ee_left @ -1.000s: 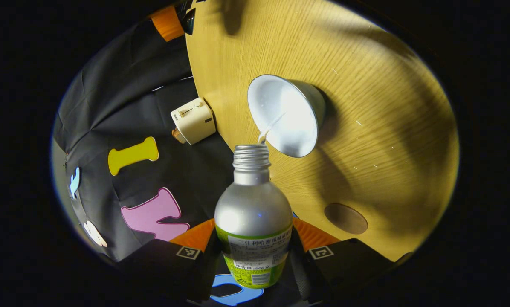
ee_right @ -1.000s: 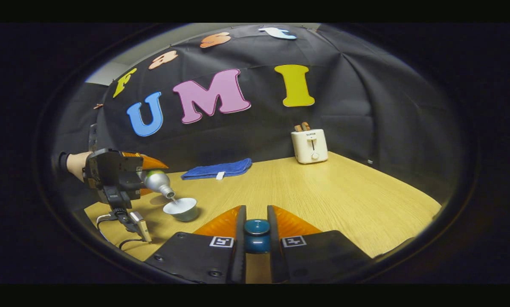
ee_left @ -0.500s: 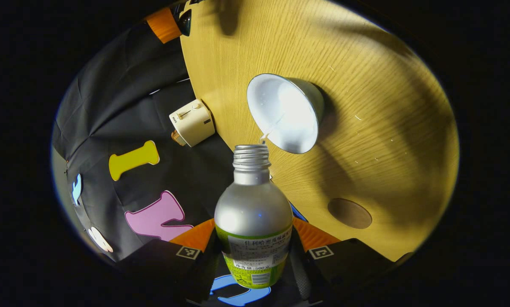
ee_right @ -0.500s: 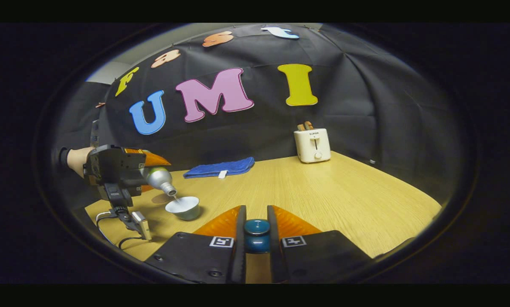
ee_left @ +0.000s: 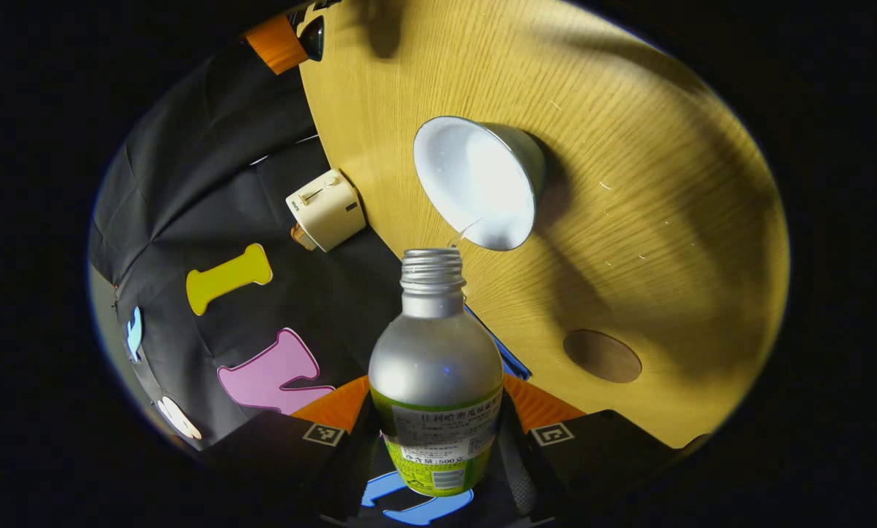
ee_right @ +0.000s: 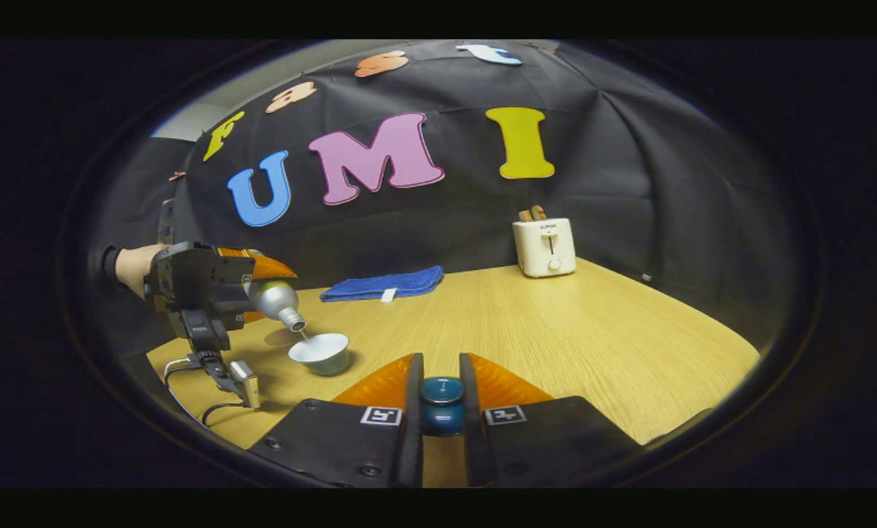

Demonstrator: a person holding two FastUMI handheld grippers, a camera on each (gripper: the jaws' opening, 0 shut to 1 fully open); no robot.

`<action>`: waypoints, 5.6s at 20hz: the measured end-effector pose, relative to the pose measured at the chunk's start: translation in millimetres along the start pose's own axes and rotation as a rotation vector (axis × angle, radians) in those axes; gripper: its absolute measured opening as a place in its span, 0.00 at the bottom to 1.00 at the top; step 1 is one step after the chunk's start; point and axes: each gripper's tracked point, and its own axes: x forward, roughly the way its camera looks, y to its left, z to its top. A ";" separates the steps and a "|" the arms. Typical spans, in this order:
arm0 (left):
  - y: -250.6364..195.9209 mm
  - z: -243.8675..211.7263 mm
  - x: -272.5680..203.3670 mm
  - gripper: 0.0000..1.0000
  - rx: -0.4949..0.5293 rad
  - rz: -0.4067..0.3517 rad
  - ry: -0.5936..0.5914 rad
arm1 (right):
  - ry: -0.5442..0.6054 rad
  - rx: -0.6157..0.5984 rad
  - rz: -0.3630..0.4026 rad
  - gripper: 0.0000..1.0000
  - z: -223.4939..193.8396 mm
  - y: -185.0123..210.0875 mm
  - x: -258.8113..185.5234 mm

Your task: Open the teacup lid with one hand, grasp the water bottle and pour water into the teacup with the other hand; after pouring, place the water bottle on the coaster and then close the teacup lid.

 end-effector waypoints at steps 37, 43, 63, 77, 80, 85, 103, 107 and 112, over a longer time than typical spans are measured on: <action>-9.3 -23.4 -39.9 0.77 -1.089 0.083 -0.205 | -0.051 0.010 -0.035 0.26 32.0 7.8 1.0; -4.7 -86.8 -51.9 0.76 -1.721 0.201 -0.267 | -0.086 -0.016 0.002 0.22 45.6 36.7 8.4; -54.2 -86.8 54.3 0.80 -2.222 0.146 -0.291 | -0.061 0.039 0.116 0.26 30.6 99.9 62.2; -73.9 -70.9 45.6 0.97 -2.213 0.103 -0.253 | -0.072 -0.020 0.157 0.26 31.6 123.8 65.3; -75.6 -64.6 33.4 0.98 -2.207 0.059 -0.244 | -0.071 -0.034 0.166 0.26 30.8 129.1 65.5; -82.9 -62.5 -5.2 0.97 -2.217 0.012 -0.168 | -0.085 -0.066 0.205 0.31 30.3 145.9 74.7; -36.7 -100.8 -161.0 0.96 -2.166 0.276 -0.235 | 0.026 -0.173 0.186 0.24 -13.4 155.9 111.4; -26.3 -105.4 -172.0 0.97 -2.171 0.308 -0.261 | 0.043 -0.171 0.184 0.26 -14.2 156.8 112.6; -24.9 -106.7 -177.3 0.96 -2.175 0.315 -0.265 | 0.076 -0.205 0.187 0.32 -21.3 160.5 114.8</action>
